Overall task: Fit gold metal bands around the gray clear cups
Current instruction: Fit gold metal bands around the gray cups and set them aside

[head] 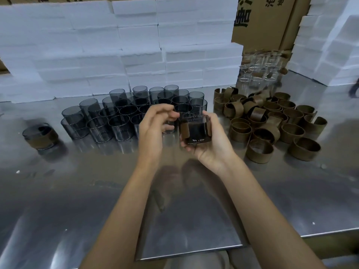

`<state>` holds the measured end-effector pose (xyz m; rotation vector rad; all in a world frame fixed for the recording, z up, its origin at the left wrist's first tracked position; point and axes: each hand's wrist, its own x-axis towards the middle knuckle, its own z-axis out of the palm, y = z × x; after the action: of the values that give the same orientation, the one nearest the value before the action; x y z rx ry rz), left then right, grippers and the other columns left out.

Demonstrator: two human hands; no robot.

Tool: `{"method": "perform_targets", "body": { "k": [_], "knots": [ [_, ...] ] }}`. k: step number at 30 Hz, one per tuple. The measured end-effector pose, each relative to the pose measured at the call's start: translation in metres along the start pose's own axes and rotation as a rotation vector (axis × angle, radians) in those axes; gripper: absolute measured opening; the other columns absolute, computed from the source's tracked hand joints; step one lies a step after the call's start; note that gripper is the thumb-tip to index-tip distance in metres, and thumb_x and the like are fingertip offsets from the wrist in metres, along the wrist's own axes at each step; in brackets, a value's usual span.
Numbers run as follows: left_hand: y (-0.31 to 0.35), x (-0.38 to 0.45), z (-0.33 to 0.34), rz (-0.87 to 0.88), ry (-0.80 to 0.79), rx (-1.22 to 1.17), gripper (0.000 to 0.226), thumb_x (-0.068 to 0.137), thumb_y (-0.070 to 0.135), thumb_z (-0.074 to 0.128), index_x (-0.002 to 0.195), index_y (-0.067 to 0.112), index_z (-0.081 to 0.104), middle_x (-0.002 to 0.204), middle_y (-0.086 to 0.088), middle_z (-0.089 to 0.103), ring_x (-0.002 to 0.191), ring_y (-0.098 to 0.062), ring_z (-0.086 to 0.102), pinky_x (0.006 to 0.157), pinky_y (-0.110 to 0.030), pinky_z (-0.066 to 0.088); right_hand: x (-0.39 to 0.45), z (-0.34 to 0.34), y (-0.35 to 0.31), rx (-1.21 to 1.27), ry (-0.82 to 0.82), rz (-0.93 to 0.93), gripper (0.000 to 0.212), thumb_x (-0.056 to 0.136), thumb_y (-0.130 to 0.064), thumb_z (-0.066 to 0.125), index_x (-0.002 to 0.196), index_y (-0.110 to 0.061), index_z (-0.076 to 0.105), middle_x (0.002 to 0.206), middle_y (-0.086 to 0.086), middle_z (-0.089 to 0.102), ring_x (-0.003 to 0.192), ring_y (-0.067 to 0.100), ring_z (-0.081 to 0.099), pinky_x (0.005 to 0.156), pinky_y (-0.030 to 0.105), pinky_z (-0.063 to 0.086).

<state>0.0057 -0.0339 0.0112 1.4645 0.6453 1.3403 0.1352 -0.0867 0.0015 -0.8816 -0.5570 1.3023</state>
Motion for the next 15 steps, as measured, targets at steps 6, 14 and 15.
{"method": "perform_targets", "body": {
  "k": [6, 14, 15],
  "knots": [
    [-0.005, -0.020, 0.005, 0.121, -0.271, 0.493, 0.045, 0.076, 0.016, 0.070, 0.112, 0.029, 0.045, 0.111, 0.005, 0.055, 0.103, -0.012, 0.057, 0.086, -0.021, 0.048, 0.001, -0.004, -0.004, 0.145, 0.034, -0.015, 0.046, 0.100, -0.049, 0.050, 0.121, -0.009, 0.060, 0.098, 0.015, 0.068, 0.084, 0.024, 0.064, 0.072, 0.035, 0.053],
    [-0.011, -0.019, 0.016, 0.316, -0.181, 0.558, 0.063, 0.076, 0.012, 0.086, 0.130, 0.022, 0.055, 0.128, 0.005, 0.053, 0.116, -0.008, 0.055, 0.097, -0.019, 0.045, 0.002, -0.009, -0.003, 0.191, -0.031, 0.000, 0.067, 0.102, -0.061, 0.038, 0.126, -0.005, 0.065, 0.116, 0.020, 0.071, 0.108, 0.031, 0.064, 0.112, 0.045, 0.038],
    [-0.010, -0.018, 0.015, 0.274, -0.158, 0.486, 0.064, 0.076, 0.007, 0.085, 0.129, 0.025, 0.055, 0.127, 0.007, 0.057, 0.113, -0.005, 0.056, 0.093, -0.015, 0.044, 0.002, -0.011, -0.004, 0.212, -0.067, 0.024, 0.073, 0.102, -0.063, 0.034, 0.130, -0.002, 0.063, 0.122, 0.024, 0.068, 0.114, 0.036, 0.060, 0.116, 0.047, 0.032]
  ]
}}
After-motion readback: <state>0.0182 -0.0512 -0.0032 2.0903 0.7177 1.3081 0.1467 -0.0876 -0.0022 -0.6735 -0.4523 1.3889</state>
